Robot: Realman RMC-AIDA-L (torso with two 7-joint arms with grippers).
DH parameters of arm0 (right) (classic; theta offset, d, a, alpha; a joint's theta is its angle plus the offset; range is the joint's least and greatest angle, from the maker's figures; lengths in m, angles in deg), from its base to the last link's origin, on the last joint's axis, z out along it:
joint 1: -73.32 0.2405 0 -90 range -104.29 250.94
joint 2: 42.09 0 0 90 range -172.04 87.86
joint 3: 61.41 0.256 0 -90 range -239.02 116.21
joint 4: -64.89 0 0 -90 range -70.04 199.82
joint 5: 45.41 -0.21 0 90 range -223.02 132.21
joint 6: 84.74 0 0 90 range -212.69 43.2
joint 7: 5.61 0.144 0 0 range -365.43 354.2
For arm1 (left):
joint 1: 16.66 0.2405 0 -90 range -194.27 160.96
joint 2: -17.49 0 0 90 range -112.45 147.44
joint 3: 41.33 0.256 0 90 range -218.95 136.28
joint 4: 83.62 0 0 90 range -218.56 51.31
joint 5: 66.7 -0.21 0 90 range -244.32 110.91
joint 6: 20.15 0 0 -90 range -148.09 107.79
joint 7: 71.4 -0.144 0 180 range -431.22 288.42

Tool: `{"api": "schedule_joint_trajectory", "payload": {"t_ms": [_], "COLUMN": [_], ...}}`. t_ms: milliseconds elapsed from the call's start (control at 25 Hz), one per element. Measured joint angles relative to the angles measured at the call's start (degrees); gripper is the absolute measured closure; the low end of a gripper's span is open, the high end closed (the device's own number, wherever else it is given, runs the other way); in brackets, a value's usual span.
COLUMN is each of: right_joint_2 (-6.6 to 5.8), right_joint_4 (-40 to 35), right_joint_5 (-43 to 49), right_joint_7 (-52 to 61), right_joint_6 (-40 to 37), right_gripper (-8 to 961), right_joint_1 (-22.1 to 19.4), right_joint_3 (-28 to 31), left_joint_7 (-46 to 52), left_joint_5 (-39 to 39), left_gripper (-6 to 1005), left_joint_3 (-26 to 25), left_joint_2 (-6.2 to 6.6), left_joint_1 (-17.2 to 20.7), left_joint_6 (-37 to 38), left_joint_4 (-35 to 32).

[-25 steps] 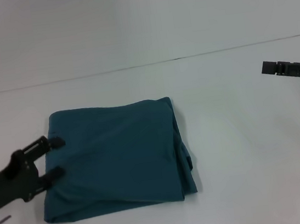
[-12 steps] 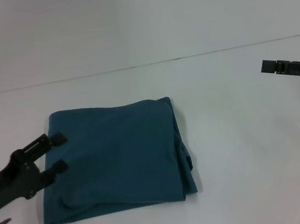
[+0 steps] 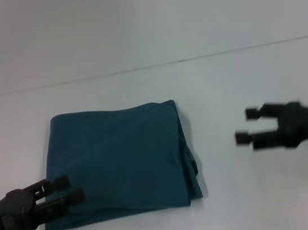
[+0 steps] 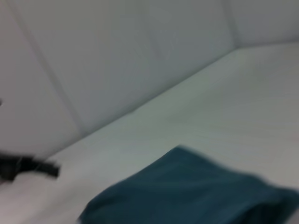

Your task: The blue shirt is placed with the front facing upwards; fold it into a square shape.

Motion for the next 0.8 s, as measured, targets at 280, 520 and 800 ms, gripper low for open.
{"api": "schedule_joint_trajectory", "payload": {"t_ms": [280,520,800], "right_joint_2": [3.86,3.80,4.04], "right_joint_4": [-0.3,8.5,16.6], "right_joint_5": [2.9,3.3,3.4], "right_joint_7": [0.0,1.6,-6.0], "right_joint_6": [-7.9,-9.1,-6.9], "right_gripper": [8,8,8], "right_joint_1": [0.8,1.8,1.2], "right_joint_3": [-2.2,-5.8,-11.2], "left_joint_7": [-5.2,-6.2,-10.7], "left_joint_5": [-0.9,-4.9,-8.3], "left_gripper": [172,192,260], "left_joint_3": [0.3,0.0,0.5], "left_joint_2": [-0.65,-0.71,-1.33], "left_joint_1": [3.6,6.0,6.5], "left_joint_6": [5.1,8.5,6.4], "left_joint_4": [-1.3,-1.9,-1.8]}}
